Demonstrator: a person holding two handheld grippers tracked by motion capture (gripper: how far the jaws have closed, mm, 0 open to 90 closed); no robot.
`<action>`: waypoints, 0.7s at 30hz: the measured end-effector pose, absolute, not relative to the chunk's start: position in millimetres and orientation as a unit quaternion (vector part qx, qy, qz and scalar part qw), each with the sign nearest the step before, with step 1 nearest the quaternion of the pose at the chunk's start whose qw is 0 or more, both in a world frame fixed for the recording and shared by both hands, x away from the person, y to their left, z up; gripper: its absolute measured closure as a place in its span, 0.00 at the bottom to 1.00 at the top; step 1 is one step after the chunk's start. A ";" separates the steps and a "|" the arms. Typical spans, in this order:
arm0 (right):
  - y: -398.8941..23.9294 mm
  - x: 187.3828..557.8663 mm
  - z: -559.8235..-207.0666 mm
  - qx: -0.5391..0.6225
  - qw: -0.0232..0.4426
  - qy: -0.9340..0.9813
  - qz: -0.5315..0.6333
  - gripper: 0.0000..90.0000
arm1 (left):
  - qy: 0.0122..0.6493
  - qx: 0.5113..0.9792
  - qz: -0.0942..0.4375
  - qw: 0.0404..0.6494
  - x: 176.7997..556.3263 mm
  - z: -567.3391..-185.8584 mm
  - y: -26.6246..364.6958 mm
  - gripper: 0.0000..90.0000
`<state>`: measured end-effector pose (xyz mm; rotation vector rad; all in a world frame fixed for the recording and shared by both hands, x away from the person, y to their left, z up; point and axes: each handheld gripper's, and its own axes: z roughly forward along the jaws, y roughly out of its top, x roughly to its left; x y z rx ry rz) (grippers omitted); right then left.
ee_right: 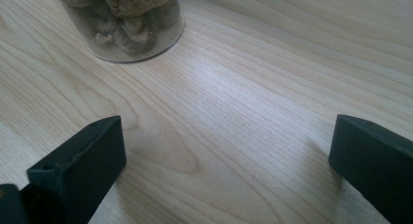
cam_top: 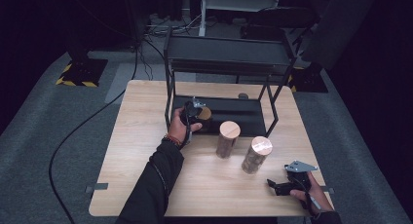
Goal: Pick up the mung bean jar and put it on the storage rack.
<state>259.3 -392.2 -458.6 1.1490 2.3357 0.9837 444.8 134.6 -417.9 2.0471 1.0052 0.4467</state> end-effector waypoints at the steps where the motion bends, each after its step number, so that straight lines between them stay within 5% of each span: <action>1: -392.2 259.4 -458.6 0.406 0.178 0.826 0.348 0.00 | 0.397 0.808 0.177 0.398 444.4 -418.0 134.7 0.23; 21: -392.2 259.4 -458.6 0.406 0.178 0.826 0.348 0.00 | 0.395 0.808 0.202 0.386 432.2 -417.1 131.7 0.03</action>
